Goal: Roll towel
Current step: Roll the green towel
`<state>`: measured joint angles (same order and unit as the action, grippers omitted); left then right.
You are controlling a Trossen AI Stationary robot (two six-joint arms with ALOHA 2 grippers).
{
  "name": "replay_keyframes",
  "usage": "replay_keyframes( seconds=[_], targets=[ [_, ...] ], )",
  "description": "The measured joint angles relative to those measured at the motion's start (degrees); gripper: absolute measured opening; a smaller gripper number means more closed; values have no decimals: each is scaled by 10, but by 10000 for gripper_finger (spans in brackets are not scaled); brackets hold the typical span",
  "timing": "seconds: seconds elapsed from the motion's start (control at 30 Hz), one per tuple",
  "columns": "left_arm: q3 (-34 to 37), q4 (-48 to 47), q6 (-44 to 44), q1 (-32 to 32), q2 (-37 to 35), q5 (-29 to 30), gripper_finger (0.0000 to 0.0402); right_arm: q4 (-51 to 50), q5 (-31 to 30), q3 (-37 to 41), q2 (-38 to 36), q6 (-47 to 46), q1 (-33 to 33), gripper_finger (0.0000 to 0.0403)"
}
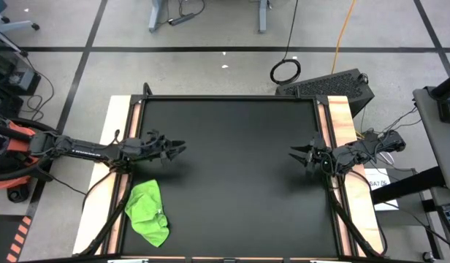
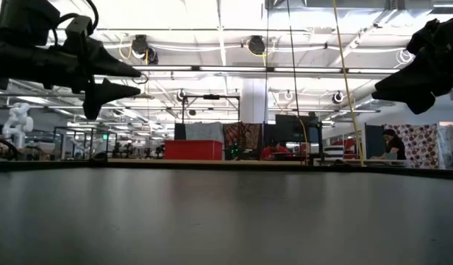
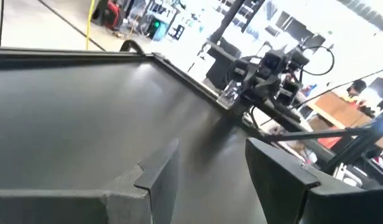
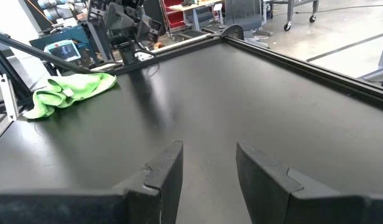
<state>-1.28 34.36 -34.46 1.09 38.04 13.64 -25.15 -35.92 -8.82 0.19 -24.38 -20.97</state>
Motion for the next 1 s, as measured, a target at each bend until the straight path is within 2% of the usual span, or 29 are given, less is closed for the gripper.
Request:
replay_keyframes(
  seconds=[0.13, 0.27, 0.37, 0.43, 0.57, 0.67, 0.8, 0.9, 1.0],
  targets=[
    [0, 4, -84, 1, 0, 11, 189, 0, 0, 0, 0, 0, 0, 139],
    [-32, -12, -61, 0, 0, -59, 189, 0, 0, 0, 0, 0, 0, 139],
    [-77, -71, -15, 0, 0, -99, 189, 0, 0, 0, 0, 0, 0, 139],
    [-126, -163, 17, 0, 0, -121, 189, 0, 0, 0, 0, 0, 0, 139],
    [-250, -492, 77, 0, 15, -158, 189, 0, 0, 0, 0, 0, 0, 139],
    [-330, -678, 95, 0, 34, -180, 189, 0, 0, 0, 0, 0, 0, 139],
    [-378, -812, 85, -7, 58, -253, 189, 0, 0, 0, 0, 0, 0, 139],
    [-366, -876, 71, -25, 78, -307, 189, 0, 0, 0, 0, 0, 0, 139],
    [-337, -918, 70, -46, 97, -323, 189, 0, 0, 0, 0, 0, 0, 139]
  ],
)
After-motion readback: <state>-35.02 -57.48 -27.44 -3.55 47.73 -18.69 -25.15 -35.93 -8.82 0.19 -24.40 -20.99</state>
